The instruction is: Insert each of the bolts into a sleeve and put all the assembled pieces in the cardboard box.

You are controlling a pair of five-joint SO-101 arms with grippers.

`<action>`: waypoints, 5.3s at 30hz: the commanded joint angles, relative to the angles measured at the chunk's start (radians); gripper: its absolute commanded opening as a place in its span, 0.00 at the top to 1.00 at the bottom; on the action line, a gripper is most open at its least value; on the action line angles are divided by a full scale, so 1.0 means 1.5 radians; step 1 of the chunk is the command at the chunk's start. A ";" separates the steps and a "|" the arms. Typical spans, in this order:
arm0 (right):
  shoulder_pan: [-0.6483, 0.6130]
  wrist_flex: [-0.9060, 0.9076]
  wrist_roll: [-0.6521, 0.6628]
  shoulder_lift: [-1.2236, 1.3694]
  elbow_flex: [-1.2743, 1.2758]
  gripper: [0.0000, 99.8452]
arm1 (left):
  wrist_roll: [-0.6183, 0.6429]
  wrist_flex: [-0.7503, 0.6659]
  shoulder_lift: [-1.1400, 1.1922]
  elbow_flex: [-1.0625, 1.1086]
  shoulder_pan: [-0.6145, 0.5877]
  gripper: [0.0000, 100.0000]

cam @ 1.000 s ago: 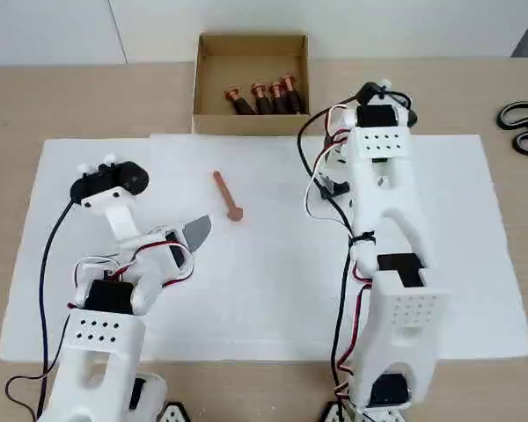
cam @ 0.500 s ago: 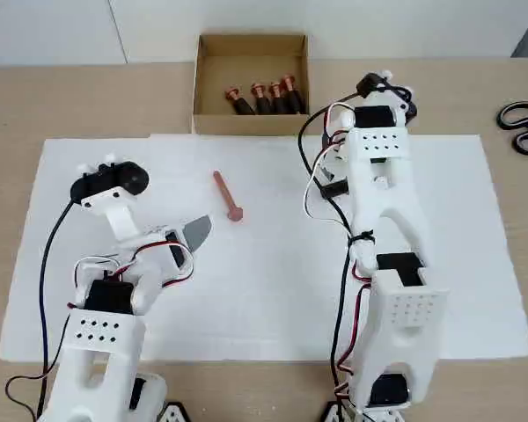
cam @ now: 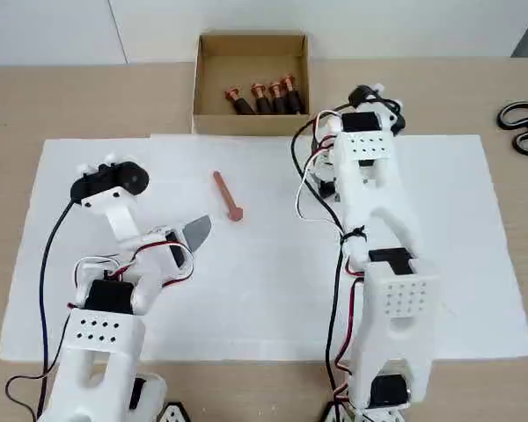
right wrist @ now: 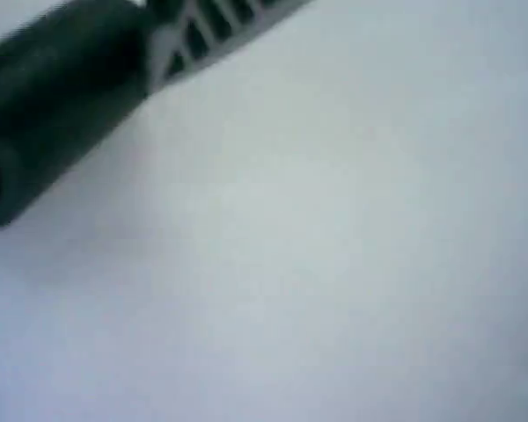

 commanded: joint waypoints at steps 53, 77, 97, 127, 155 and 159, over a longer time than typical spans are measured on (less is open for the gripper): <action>-0.031 0.199 0.461 -0.101 0.005 1.00 | -0.007 -0.010 -0.007 0.009 0.003 0.71; -0.075 0.198 0.503 -0.042 0.002 0.84 | -0.007 -0.010 -0.007 0.009 0.003 0.71; -0.053 0.147 0.544 0.034 0.004 0.92 | -0.007 -0.010 -0.007 0.009 0.003 0.71; 0.053 0.210 0.640 -0.342 0.008 1.00 | -0.213 0.259 0.528 -0.546 0.018 0.71; 0.053 0.208 0.639 -0.339 0.039 1.00 | 0.217 0.476 1.040 -1.124 0.105 0.71; 0.053 0.206 0.640 -0.339 0.043 1.00 | 0.238 0.476 1.068 -1.146 0.092 0.71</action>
